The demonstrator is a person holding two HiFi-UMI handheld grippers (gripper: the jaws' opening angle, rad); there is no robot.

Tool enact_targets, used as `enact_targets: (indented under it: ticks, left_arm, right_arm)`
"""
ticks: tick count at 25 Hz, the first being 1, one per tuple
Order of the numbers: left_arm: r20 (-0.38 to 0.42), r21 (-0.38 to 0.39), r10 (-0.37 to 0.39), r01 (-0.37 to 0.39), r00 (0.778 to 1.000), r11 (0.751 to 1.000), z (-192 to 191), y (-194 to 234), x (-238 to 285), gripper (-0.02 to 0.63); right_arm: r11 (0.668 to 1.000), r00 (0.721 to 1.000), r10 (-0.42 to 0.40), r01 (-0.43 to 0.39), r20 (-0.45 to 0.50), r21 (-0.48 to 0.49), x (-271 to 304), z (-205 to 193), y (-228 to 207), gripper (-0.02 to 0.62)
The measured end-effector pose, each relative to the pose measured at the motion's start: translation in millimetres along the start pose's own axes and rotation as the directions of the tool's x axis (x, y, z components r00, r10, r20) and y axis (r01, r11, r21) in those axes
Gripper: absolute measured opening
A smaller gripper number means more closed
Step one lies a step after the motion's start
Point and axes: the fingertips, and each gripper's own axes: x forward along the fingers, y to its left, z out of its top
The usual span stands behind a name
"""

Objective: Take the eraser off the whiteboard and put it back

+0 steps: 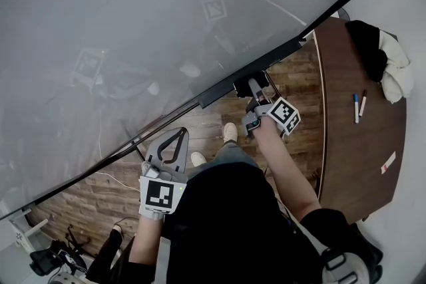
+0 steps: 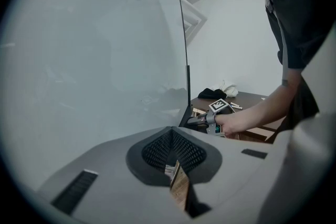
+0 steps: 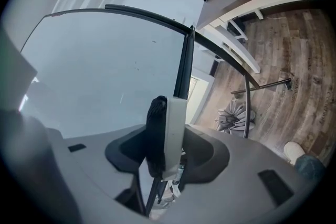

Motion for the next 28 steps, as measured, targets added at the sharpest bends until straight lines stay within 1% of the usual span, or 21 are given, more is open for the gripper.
enact_targets:
  ticks: [10, 14, 17, 22, 26, 28]
  left_arm:
    - [0.014, 0.009, -0.038, 0.038, 0.999, 0.999, -4.2, -9.2, -10.0, 0.006]
    - [0.028, 0.013, -0.063, 0.063, 0.998, 0.998, -1.8, -12.2, -12.5, 0.006]
    - [0.05, 0.028, -0.081, 0.08, 0.995, 0.996, 0.6, -14.0, -14.0, 0.006]
    - [0.068, 0.023, -0.112, 0.11, 0.991, 0.994, 7.7, -21.1, -13.3, 0.006]
    - [0.114, 0.059, -0.138, 0.132, 0.984, 0.989, 12.8, -26.4, -10.3, 0.006]
    - [0.128, 0.054, -0.147, 0.141, 0.981, 0.989, 16.8, -29.4, -10.6, 0.006]
  right_arm:
    - [1.0, 0.999, 0.016, -0.015, 0.036, -0.026, -30.8, -4.6, 6.8, 0.184]
    - [0.998, 0.998, 0.021, -0.018, 0.056, -0.059, -45.6, -4.5, 13.8, 0.183]
    - [0.995, 0.998, 0.031, -0.024, 0.064, -0.097, -57.3, -5.5, 23.4, 0.183]
    - [0.983, 0.996, 0.051, -0.038, 0.069, -0.18, -80.0, -5.2, 43.3, 0.183]
    - [0.964, 0.995, 0.073, -0.053, 0.069, -0.26, -98.6, -3.6, 62.2, 0.181]
    - [0.953, 0.994, 0.091, -0.067, 0.067, -0.297, -108.9, -3.6, 73.9, 0.181]
